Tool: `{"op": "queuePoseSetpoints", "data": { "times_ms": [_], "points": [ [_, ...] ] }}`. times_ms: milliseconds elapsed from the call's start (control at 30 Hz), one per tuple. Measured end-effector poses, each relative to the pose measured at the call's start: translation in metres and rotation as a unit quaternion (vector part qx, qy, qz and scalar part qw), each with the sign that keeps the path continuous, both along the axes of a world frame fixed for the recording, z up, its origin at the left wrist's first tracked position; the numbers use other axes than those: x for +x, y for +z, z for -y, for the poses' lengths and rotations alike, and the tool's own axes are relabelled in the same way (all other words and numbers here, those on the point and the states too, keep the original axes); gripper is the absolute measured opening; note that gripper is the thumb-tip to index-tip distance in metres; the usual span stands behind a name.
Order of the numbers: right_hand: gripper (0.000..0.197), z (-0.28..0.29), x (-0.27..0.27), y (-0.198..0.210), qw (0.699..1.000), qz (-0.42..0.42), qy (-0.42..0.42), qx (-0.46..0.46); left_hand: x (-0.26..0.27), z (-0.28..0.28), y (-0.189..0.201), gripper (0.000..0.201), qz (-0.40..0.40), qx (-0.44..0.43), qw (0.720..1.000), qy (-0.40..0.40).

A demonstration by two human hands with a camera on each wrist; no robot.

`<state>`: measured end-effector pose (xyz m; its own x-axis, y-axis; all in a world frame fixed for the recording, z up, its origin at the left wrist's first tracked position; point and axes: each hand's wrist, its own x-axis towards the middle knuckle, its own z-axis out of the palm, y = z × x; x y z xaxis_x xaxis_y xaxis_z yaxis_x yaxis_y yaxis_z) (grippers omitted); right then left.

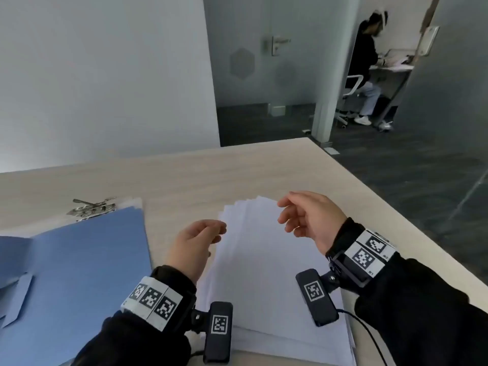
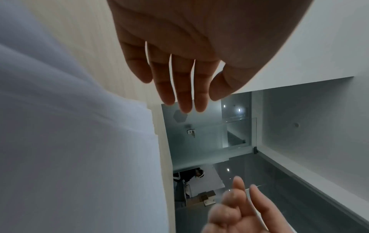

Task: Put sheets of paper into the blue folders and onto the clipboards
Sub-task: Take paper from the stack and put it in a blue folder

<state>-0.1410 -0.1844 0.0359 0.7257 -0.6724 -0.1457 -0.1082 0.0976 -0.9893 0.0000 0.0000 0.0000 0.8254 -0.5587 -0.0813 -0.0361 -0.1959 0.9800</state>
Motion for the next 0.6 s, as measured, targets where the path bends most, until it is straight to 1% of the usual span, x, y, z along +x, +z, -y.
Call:
{"op": "queuePoseSetpoints", "data": {
  "times_ms": [33, 133, 233, 267, 300, 333, 367, 400, 433, 467, 500, 600],
  "points": [
    [0.024, -0.005, -0.012, -0.001, 1.000, 0.000, -0.015, 0.007, -0.006, -0.008, -0.002, 0.021, 0.013, 0.008, 1.000, -0.002],
    [0.020, -0.014, -0.050, -0.012, 0.996, -0.029, -0.082, 0.012, -0.024, -0.029, -0.015, 0.026, 0.036, 0.075, 0.996, -0.017],
    [0.015, -0.025, -0.082, -0.024, 0.989, -0.056, -0.137, 0.020, -0.037, -0.042, -0.028, 0.046, -0.014, 0.117, 0.992, -0.039],
    [0.015, -0.029, -0.092, -0.027, 0.987, -0.061, -0.148, 0.027, -0.041, -0.045, -0.028, 0.051, -0.025, 0.122, 0.990, -0.058],
    [0.014, -0.034, -0.100, -0.030, 0.985, -0.062, -0.154, 0.039, -0.041, -0.046, -0.031, 0.052, -0.015, 0.142, 0.987, -0.074],
    [0.011, -0.037, -0.106, -0.032, 0.985, -0.060, -0.152, 0.061, -0.041, -0.046, -0.032, 0.048, 0.007, 0.165, 0.982, -0.091],
    [0.009, -0.041, -0.112, -0.032, 0.984, -0.053, -0.148, 0.088, -0.042, -0.044, -0.034, 0.044, 0.042, 0.205, 0.972, -0.107],
    [0.010, -0.044, -0.116, -0.031, 0.981, -0.041, -0.144, 0.122, -0.041, -0.042, -0.036, 0.049, 0.078, 0.238, 0.960, -0.122],
    [0.011, -0.046, -0.119, -0.031, 0.978, -0.028, -0.145, 0.148, -0.041, -0.040, -0.038, 0.059, 0.108, 0.274, 0.946, -0.138],
    [0.011, -0.045, -0.121, -0.034, 0.976, -0.026, -0.147, 0.160, -0.043, -0.038, -0.038, 0.065, 0.130, 0.299, 0.933, -0.151],
    [0.009, -0.043, -0.121, -0.036, 0.974, -0.025, -0.153, 0.168, -0.047, -0.037, -0.036, 0.065, 0.136, 0.312, 0.926, -0.161],
    [0.016, -0.035, -0.121, -0.042, 0.968, -0.016, -0.170, 0.184, -0.050, -0.038, -0.039, 0.064, 0.149, 0.314, 0.922, -0.172]
  ]
}}
